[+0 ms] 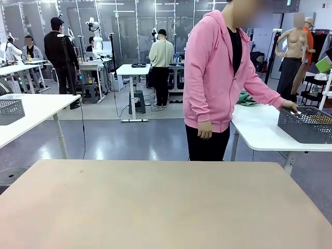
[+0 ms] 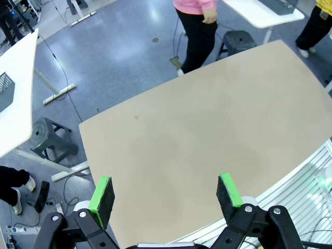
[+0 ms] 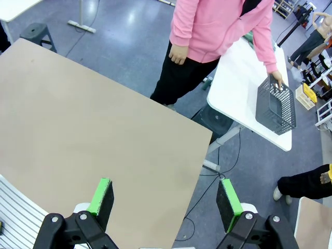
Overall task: Fold the towels and place them in the basket.
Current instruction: When a person lays out a Towel with hook on the table, fold it in half twice.
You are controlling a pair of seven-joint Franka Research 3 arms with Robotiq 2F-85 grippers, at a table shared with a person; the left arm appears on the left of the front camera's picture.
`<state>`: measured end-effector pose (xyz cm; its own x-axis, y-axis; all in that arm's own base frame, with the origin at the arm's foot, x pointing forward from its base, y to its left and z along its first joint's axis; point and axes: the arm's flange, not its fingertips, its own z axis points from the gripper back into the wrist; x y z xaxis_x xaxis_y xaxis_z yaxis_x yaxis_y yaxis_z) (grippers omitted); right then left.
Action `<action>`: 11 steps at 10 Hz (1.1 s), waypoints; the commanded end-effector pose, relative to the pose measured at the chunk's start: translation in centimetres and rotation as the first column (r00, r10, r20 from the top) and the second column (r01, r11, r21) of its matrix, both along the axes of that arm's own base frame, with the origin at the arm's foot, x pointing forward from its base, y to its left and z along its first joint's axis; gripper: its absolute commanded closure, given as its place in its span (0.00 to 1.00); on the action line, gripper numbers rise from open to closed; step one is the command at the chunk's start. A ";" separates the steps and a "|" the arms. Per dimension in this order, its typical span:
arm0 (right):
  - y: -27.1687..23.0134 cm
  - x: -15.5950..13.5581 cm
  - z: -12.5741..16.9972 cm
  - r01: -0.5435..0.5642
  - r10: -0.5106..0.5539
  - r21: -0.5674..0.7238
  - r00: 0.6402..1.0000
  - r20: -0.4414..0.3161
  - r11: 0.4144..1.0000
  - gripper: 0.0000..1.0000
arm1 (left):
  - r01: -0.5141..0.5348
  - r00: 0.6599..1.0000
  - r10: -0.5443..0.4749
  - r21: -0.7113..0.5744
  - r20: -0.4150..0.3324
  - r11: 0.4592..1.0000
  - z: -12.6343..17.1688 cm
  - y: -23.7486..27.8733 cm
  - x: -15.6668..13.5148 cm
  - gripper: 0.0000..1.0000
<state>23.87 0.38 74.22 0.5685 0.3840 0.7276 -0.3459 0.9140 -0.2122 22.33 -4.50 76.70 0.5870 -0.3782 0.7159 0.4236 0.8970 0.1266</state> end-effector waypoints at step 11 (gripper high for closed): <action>0.1 0.1 0.0 0.001 -0.001 -0.002 1.000 -0.001 1.000 0.00 | 0.005 1.000 -0.005 0.000 0.000 1.000 0.2 -0.1 0.1 0.00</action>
<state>23.87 0.38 74.22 0.5685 0.3840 0.7275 -0.3459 0.9140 -0.2122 22.33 -4.50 76.70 0.5870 -0.3782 0.7159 0.4236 0.8970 0.1266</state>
